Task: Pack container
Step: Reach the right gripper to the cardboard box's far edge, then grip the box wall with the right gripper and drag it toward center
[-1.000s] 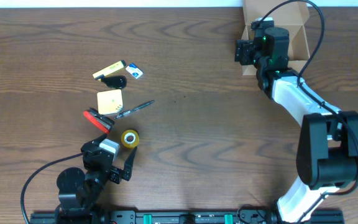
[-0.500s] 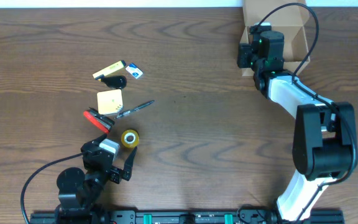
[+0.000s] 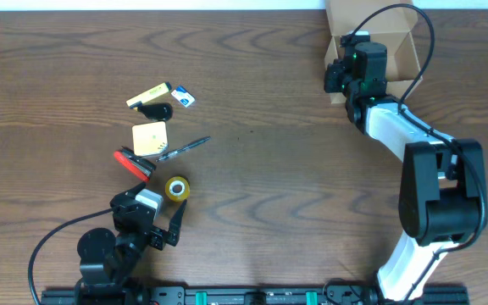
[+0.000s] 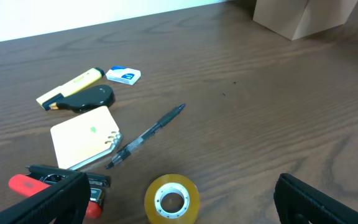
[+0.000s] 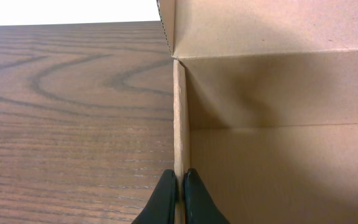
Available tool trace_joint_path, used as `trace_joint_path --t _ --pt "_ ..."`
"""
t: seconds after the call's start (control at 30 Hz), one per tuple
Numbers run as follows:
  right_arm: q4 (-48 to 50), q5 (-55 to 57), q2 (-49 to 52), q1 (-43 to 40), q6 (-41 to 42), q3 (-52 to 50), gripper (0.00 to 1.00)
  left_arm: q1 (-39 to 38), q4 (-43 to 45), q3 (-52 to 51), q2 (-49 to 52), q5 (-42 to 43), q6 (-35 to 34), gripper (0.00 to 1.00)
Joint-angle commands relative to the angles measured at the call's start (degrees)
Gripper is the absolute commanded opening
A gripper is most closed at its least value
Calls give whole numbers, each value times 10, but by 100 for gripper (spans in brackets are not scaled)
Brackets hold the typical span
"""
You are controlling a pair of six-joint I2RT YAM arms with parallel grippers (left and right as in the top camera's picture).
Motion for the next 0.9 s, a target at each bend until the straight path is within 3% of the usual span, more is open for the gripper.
trace_joint_path --t 0.0,0.23,0.53,0.87 --pt "-5 0 6 -3 1 8 1 3 -2 -11 -3 9 2 95" --pt "-29 0 -1 13 19 22 1 3 -2 -11 -3 9 2 95" --pt "-235 28 -32 123 44 151 1 3 -2 -11 -3 9 2 95" --pt "-335 184 -32 319 240 195 1 3 -2 -11 -3 9 2 95"
